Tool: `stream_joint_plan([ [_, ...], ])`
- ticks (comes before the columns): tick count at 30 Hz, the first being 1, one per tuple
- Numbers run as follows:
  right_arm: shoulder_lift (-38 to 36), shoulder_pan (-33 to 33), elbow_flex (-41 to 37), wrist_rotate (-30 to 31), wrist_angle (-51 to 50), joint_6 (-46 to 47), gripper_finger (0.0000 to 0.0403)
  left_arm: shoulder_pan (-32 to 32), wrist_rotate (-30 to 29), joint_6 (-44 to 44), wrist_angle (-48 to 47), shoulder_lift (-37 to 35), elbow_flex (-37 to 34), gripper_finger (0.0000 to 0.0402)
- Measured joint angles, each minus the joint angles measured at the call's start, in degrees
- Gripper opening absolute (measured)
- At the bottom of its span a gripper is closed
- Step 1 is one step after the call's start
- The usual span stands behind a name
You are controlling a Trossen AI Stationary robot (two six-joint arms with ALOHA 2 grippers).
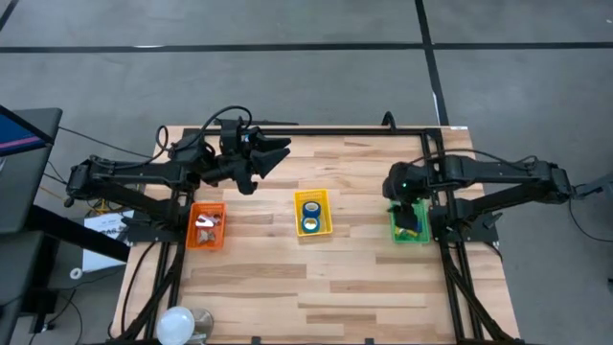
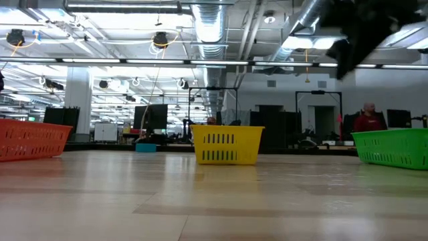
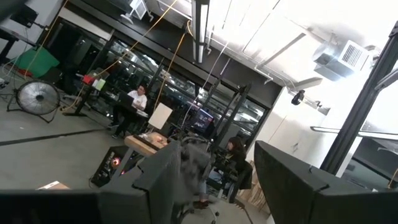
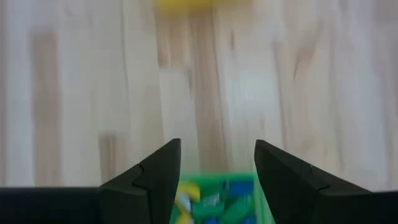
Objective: Pick and place Stapler, Stapler remover, tape
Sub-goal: Put the blue tape into the yellow basket
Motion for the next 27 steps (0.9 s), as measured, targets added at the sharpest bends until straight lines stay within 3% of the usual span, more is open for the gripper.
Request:
stream_joint_plan([
  [17,-0.02,-0.07,13.78,5.61,16.56,7.24,0.0243,0.77,-0.1,4.5,-4.16,0.0,-0.02,0.0198],
  [21,-0.01,-0.08,14.38,5.57,21.46,8.52,0.0246,3.08,1.85,0.4,-7.94,0.0,-0.04,0.0219],
  [27,-0.01,-2.4,14.43,4.27,23.11,8.6,0.0246,7.02,3.71,2.17,-10.86,0.02,-0.09,0.0265],
])
